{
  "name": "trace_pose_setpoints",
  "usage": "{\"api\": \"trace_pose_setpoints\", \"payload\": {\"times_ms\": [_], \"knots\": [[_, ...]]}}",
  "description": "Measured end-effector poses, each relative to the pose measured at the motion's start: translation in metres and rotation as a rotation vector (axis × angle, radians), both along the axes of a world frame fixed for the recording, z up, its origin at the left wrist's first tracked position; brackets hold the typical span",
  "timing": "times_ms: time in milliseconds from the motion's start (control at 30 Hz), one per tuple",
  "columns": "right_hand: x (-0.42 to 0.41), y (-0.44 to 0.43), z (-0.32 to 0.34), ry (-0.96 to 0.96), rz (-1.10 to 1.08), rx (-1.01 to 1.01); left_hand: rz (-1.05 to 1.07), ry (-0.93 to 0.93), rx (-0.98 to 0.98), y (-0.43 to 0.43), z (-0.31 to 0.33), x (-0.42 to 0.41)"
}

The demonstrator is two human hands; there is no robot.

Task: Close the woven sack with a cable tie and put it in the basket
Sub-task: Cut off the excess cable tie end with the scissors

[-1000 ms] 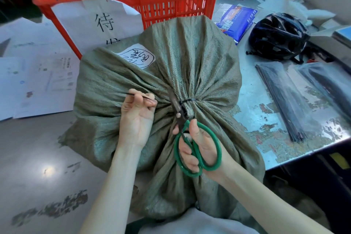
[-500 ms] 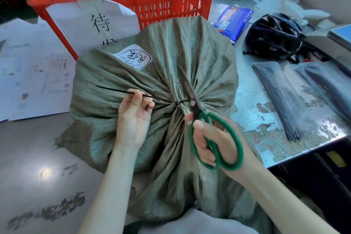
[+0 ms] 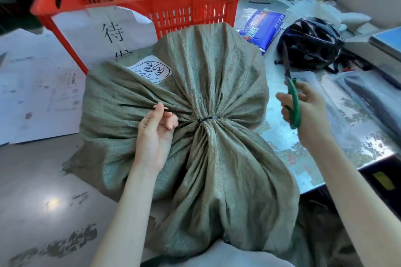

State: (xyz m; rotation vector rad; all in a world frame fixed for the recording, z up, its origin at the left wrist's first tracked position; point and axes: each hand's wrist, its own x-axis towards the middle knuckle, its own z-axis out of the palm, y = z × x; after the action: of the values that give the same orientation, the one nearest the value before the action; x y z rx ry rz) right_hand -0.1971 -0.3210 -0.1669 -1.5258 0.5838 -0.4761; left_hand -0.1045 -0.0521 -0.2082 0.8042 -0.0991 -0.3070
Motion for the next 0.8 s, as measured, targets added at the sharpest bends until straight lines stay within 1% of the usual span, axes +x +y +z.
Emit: {"api": "trace_pose_setpoints", "payload": {"times_ms": [133,233,333,500,600,667,733,800], "knots": [[0.006,-0.02,-0.029,0.124,-0.123,-0.082,0.013,0.008,0.01,-0.002,0.0,0.0],[0.009,-0.033,-0.057,0.283,-0.149,-0.177,0.013,0.012,-0.001,-0.001,-0.002,0.001],[0.006,-0.037,-0.078,0.472,-0.123,-0.272,0.009,0.009,-0.001,-0.002,-0.003,0.002],[-0.001,-0.032,-0.099,0.713,0.07,-0.329,0.007,0.002,0.008,-0.002,-0.002,0.002],[-0.003,-0.031,-0.102,0.77,0.116,-0.374,0.005,-0.007,0.014,-0.002,-0.002,0.002],[-0.003,-0.031,-0.1,0.771,0.128,-0.397,0.006,0.003,0.017,-0.002,-0.002,0.002],[-0.001,-0.029,-0.095,0.739,0.117,-0.429,0.004,0.007,0.016,-0.002,-0.003,0.002],[0.003,-0.029,-0.087,0.652,0.067,-0.472,-0.001,0.0,0.024,-0.002,-0.003,0.002]]}}
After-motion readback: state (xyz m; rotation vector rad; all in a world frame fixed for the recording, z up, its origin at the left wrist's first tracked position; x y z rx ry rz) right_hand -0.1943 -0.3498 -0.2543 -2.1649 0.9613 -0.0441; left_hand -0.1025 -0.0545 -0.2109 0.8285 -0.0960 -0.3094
